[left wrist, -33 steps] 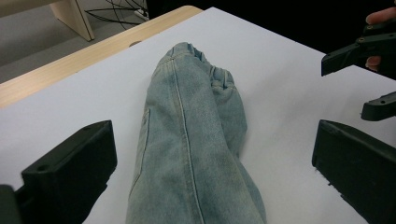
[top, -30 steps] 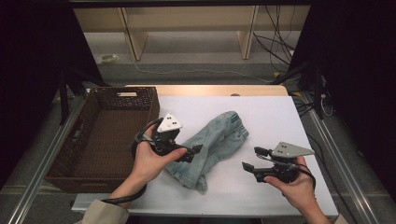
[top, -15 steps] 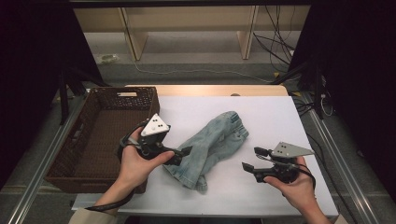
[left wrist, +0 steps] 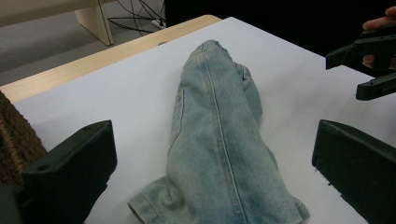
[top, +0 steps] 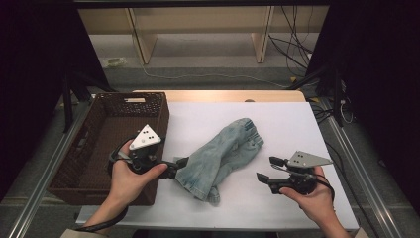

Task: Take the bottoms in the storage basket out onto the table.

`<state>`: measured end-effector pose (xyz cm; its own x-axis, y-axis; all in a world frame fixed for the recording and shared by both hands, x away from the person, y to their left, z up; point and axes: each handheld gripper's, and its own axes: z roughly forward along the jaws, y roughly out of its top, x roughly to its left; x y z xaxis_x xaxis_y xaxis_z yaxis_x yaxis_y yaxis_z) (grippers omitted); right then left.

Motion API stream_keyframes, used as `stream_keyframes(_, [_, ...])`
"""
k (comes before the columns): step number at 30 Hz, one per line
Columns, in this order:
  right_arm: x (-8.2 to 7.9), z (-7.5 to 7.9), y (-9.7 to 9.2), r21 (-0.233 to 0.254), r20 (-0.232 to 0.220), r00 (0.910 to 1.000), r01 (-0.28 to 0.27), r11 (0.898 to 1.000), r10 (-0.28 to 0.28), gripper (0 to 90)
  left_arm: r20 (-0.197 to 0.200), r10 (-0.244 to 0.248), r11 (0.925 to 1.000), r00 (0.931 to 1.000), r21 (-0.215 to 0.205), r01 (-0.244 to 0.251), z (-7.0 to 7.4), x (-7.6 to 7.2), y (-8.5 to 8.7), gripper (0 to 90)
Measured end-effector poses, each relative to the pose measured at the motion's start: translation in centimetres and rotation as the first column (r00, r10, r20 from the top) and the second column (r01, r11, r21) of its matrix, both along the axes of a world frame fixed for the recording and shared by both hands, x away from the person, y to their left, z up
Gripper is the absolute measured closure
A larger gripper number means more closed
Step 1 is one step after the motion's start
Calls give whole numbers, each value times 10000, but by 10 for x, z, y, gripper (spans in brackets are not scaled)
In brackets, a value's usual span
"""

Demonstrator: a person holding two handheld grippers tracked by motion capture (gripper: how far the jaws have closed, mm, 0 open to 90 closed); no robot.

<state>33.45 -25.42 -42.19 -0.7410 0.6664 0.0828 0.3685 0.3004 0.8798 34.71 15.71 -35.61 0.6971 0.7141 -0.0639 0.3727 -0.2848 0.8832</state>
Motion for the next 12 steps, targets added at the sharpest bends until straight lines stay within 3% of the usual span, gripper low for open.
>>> stream_keyframes(12, [2,-2,0,-73,-35,10000,54,10000,-54,253,76,156,9999,9998,-30,-155,-5,-3,11,0])
